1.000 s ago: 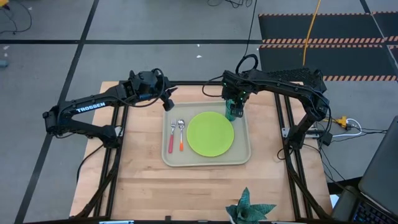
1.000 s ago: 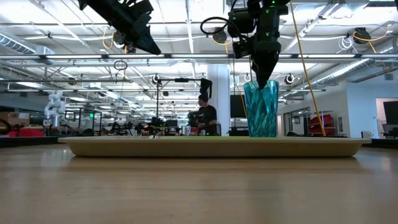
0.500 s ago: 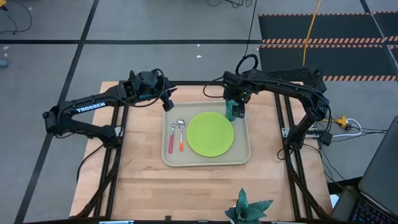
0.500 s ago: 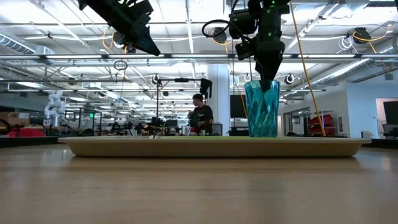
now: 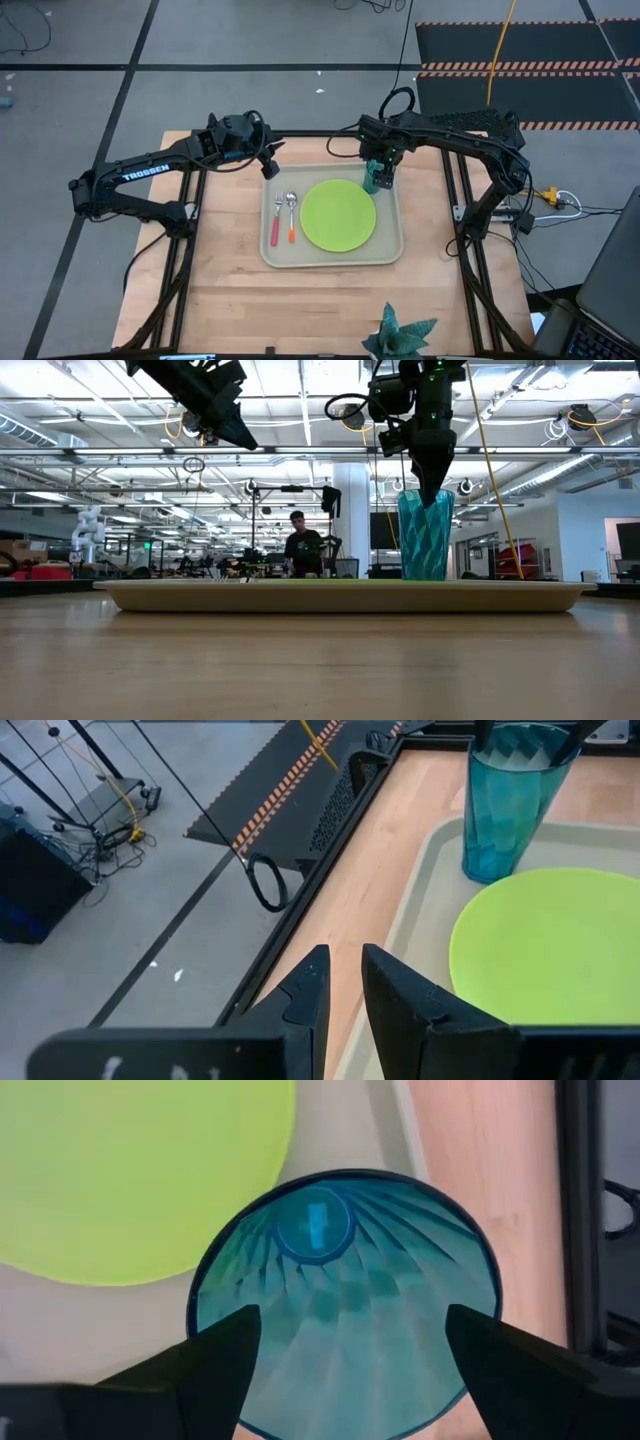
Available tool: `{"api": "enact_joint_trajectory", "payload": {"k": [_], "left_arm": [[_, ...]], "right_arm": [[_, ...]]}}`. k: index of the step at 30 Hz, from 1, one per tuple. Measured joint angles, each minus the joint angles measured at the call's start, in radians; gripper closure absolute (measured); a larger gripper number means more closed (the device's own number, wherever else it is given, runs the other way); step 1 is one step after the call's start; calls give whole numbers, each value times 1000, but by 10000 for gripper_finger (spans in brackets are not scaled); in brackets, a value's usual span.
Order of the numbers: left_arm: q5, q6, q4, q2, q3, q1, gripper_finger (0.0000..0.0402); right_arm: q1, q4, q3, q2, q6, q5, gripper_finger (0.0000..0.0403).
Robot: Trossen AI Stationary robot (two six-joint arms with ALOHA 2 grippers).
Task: Pick and place plate/cup/fork/spoon on tray
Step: Adjust the blue glass
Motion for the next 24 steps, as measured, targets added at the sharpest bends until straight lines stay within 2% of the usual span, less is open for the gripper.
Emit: {"api": "enact_joint_trajectory", "payload": {"k": [3, 24], "left_arm": [[0, 2, 0, 0, 0, 0, 334], [-1, 2, 23, 0, 0, 0, 334]], "right_arm": [[0, -1, 0, 0, 0, 41, 87], [0, -22, 0, 0, -30, 47, 87]]}}
